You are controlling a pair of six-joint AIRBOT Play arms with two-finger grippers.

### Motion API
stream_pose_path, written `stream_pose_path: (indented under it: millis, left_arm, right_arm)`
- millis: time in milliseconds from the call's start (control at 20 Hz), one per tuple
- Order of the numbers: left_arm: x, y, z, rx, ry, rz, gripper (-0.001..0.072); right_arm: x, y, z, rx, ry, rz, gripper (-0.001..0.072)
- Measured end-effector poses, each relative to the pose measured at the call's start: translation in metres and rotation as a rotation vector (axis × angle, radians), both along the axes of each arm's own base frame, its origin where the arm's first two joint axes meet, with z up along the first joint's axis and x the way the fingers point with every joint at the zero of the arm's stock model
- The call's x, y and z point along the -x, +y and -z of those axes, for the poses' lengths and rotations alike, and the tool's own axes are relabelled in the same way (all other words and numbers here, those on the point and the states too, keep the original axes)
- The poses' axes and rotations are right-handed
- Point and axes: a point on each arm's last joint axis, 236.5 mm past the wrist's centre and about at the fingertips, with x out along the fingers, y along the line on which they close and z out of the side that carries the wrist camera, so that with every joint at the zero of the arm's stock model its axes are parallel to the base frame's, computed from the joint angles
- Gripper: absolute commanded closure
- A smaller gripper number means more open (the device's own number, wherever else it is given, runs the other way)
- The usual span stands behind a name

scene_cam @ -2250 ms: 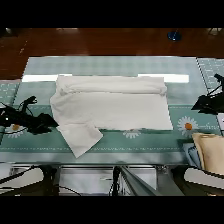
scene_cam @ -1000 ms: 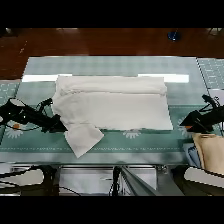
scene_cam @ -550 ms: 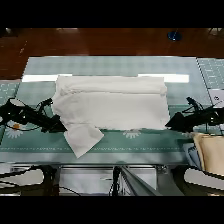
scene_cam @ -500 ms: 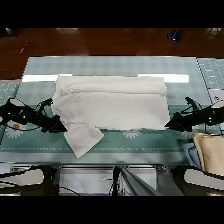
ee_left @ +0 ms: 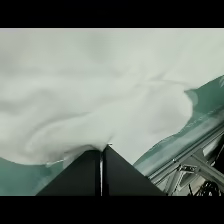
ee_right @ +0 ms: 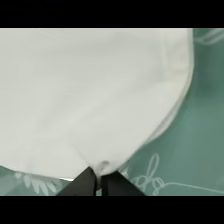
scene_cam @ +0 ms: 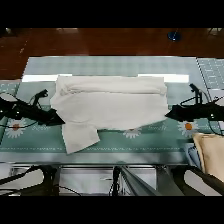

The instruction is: Fold the shirts.

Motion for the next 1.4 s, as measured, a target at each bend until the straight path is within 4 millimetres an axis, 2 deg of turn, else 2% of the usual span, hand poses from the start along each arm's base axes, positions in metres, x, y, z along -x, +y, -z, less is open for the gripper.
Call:
stream_pose_path:
  millis: [100,300,400,500,650,1000,1250,1400]
  left_arm:
    - [-0.026,0.004,-0.028,-0.020,-0.124,-0.022,0.0682]
    - [-0.079,0.012,-0.086,-0.047,-0.353,-0.076,0.0683]
    - [-0.107,0.016,-0.110,-0.049,-0.453,-0.131,0.0682]
    - [-0.132,0.024,-0.123,-0.060,-0.528,-0.190,0.0682]
    - [-0.161,0.031,-0.120,-0.073,-0.572,-0.219,0.0682]
    - [-0.213,0.024,-0.066,-0.061,-0.518,-0.190,0.0681]
    - [-0.237,0.026,-0.052,-0.067,-0.526,-0.184,0.0680]
    - [-0.249,0.030,-0.049,-0.081,-0.547,-0.189,0.0679]
  right_arm:
    - [-0.015,0.003,-0.033,-0.006,-0.107,0.014,0.0693]
    - [-0.061,0.001,-0.098,-0.008,-0.326,0.069,0.0693]
    - [-0.087,-0.006,-0.122,0.004,-0.407,0.101,0.0693]
    - [-0.109,-0.013,-0.129,0.010,-0.436,0.122,0.0693]
    - [-0.142,-0.024,-0.116,0.003,-0.418,0.152,0.0693]
    - [-0.190,-0.031,-0.048,-0.030,-0.327,0.225,0.0693]
    - [-0.223,-0.025,-0.029,0.014,-0.372,0.260,0.0693]
    - [-0.235,-0.026,-0.020,0.037,-0.388,0.287,0.0693]
